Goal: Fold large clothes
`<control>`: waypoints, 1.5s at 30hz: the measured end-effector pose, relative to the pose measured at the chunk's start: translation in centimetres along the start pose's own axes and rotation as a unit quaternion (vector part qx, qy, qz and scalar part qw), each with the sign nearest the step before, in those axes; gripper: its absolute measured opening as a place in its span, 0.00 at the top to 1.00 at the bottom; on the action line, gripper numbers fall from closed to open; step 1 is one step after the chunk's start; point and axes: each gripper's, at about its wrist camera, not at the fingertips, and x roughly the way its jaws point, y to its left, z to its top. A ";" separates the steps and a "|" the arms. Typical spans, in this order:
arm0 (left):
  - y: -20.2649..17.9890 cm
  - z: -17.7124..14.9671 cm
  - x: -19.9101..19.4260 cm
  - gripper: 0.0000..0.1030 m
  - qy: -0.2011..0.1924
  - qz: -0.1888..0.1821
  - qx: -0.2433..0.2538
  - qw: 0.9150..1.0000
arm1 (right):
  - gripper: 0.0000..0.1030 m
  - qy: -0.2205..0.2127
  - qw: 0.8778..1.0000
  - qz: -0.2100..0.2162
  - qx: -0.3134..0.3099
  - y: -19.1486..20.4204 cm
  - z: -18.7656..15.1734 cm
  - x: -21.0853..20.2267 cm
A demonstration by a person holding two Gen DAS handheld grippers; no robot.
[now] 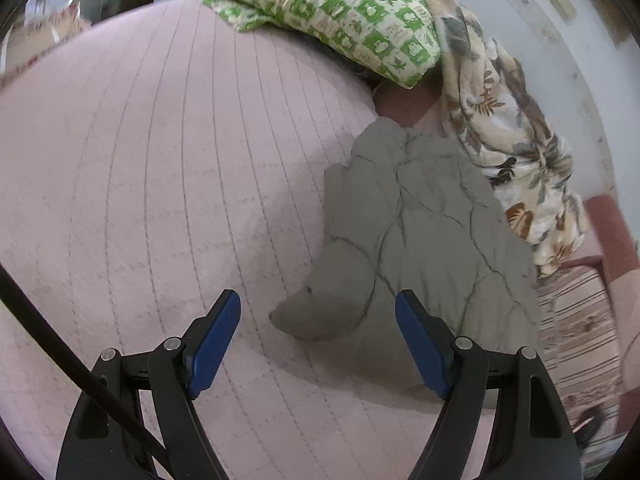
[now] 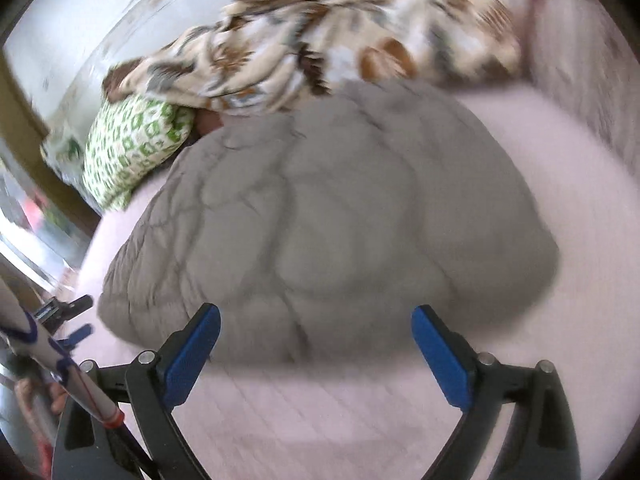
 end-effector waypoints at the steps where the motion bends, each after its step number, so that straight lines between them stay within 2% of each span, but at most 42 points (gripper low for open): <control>1: 0.6 -0.3 0.2 0.24 0.006 -0.012 -0.013 1.000 | 0.03 0.007 1.000 0.012 0.024 -2.0 -0.7 -0.2; 3: 1.7 -0.9 0.7 0.24 0.020 -0.044 -0.040 0.998 | 0.02 0.006 0.998 0.014 0.063 -4.6 -1.4 -0.2; 6: 3.2 -1.9 2.0 0.23 0.044 -0.105 -0.086 0.990 | 0.02 -0.006 0.991 0.015 0.129 -8.3 -1.5 0.0; 8: 3.2 -2.2 2.7 0.23 0.054 -0.124 -0.094 0.986 | 0.02 -0.013 0.982 0.031 0.186 -10.8 -1.6 0.3; 11: 1.7 -2.2 4.3 0.20 0.066 -0.151 -0.084 0.983 | 0.02 -0.015 0.974 0.047 0.223 -12.6 -1.3 1.0; 13: 0.8 -2.0 4.9 0.15 0.064 -0.148 -0.079 0.984 | 0.02 -0.020 0.971 0.056 0.230 -13.0 -0.8 1.2; 18: -1.3 -0.7 6.3 0.12 0.057 -0.125 -0.039 0.990 | 0.02 -0.039 0.971 0.067 0.228 -12.9 0.8 1.9; 24: -0.1 0.2 7.8 0.11 0.076 -0.149 -0.067 0.984 | 0.00 -0.035 0.964 0.081 0.252 -13.8 2.0 3.8; 29: 1.5 0.8 9.1 0.10 0.076 -0.166 -0.104 0.978 | 0.00 -0.015 0.954 0.118 0.274 -14.8 2.6 6.4; 32: 0.6 0.7 8.8 0.10 0.070 -0.152 -0.091 0.982 | 0.00 -0.016 0.960 0.103 0.260 -14.0 3.0 6.7; 33: 0.0 0.7 8.6 0.15 0.068 -0.140 -0.074 0.985 | 0.00 -0.015 0.961 0.100 0.256 -13.9 3.0 6.7; 35: -0.6 0.6 7.9 0.31 0.066 -0.129 -0.064 0.987 | 0.08 -0.008 0.964 0.098 0.247 -13.5 3.3 6.5; 37: -1.4 0.6 6.8 0.40 0.061 -0.122 -0.052 0.989 | 0.24 -0.007 0.965 0.104 0.242 -13.5 3.5 5.8; 38: -1.8 0.6 6.2 0.43 0.056 -0.118 -0.044 0.990 | 0.28 -0.008 0.965 0.106 0.240 -13.5 3.5 5.5; 40: -2.6 0.2 5.2 0.46 0.048 -0.110 -0.028 0.992 | 0.39 -0.012 0.966 0.110 0.234 -13.2 3.6 4.6; 45: -2.6 -1.1 3.5 0.48 0.048 -0.101 -0.016 0.994 | 0.44 -0.015 0.970 0.104 0.219 -12.8 3.4 3.1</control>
